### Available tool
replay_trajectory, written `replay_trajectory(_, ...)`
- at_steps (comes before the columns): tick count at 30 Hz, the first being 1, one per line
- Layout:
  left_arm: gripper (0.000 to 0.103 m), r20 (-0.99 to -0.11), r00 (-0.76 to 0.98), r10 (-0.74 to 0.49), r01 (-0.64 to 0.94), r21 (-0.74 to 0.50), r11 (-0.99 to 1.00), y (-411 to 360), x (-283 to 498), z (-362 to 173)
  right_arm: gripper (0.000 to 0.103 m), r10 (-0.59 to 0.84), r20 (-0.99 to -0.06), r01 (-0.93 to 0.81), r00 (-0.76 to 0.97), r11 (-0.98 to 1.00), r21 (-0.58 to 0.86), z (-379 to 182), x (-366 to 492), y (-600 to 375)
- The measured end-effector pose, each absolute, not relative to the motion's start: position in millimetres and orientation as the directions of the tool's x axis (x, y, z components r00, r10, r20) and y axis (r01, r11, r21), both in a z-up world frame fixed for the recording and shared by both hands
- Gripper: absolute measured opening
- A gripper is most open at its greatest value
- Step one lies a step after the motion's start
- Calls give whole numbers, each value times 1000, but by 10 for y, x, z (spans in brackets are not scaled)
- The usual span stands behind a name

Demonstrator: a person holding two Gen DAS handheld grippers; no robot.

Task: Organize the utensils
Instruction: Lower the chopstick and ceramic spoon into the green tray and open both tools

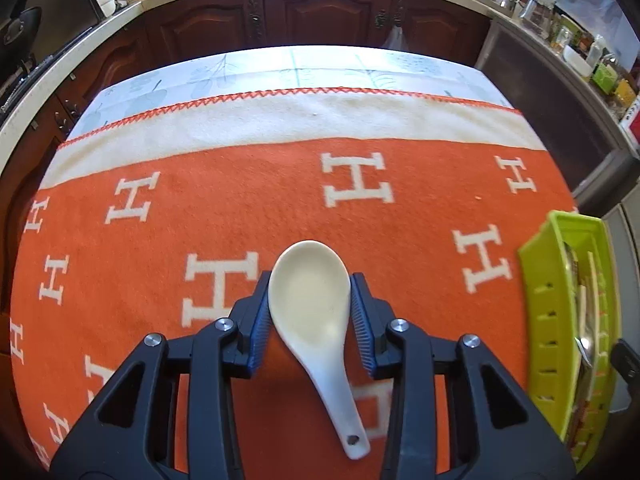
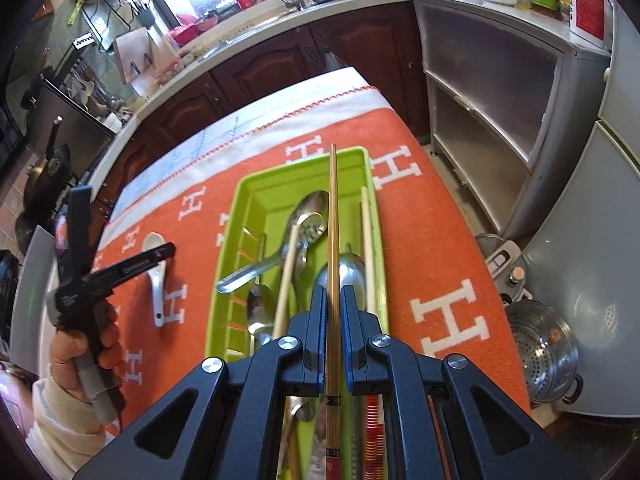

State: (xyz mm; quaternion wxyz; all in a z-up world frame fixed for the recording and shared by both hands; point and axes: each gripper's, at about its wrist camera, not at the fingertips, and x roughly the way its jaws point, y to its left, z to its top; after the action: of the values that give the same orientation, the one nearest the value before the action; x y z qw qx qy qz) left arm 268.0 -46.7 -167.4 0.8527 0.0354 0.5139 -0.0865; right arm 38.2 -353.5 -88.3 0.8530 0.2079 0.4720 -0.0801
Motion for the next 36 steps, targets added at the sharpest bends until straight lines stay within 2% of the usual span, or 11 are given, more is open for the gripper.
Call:
replay_trajectory(4, 32, -878, 445, -176, 231, -77, 970, -517, 2426, -1448, 8, 79, -851, 339, 519, 895, 290, -941, 385, -3532)
replay_trajectory(7, 31, -869, 427, -249, 280, -135, 951, -573, 2181, -1233, 12, 98, -848, 342, 521, 886, 313, -950, 348, -3531)
replay_trajectory(8, 27, -868, 417, -270, 295, -152, 943, -592, 2115, -1178, 13, 103, -844, 339, 527, 885, 319, -946, 332, -3521)
replay_trajectory(9, 10, -868, 400, -293, 311, -172, 935, -623, 2021, -1115, 13, 104, -842, 335, 530, 886, 321, -938, 316, -3508)
replay_trajectory(11, 4, -866, 359, -349, 342, -226, 912, -680, 1904, -1042, 13, 110, -836, 327, 538, 886, 328, -903, 272, -3476)
replay_trajectory(21, 4, -832, 399, -387, 462, -182, 868, -972, 1310, -556, 13, 125, -797, 293, 591, 887, 357, -652, -132, -3437)
replay_trajectory(27, 4, -826, 348, -445, 550, -204, 810, -1201, 1058, -283, 13, 110, -782, 296, 613, 886, 357, -502, -353, -3479)
replay_trajectory(31, 4, -860, 293, -418, 592, -180, 786, -1476, 1010, -417, 13, 116, -782, 301, 612, 881, 366, -482, -481, -3507)
replay_trajectory(36, 4, -913, 217, -346, 618, -145, 772, -1795, 1040, -843, 13, 118, -786, 300, 606, 882, 364, -475, -623, -3501)
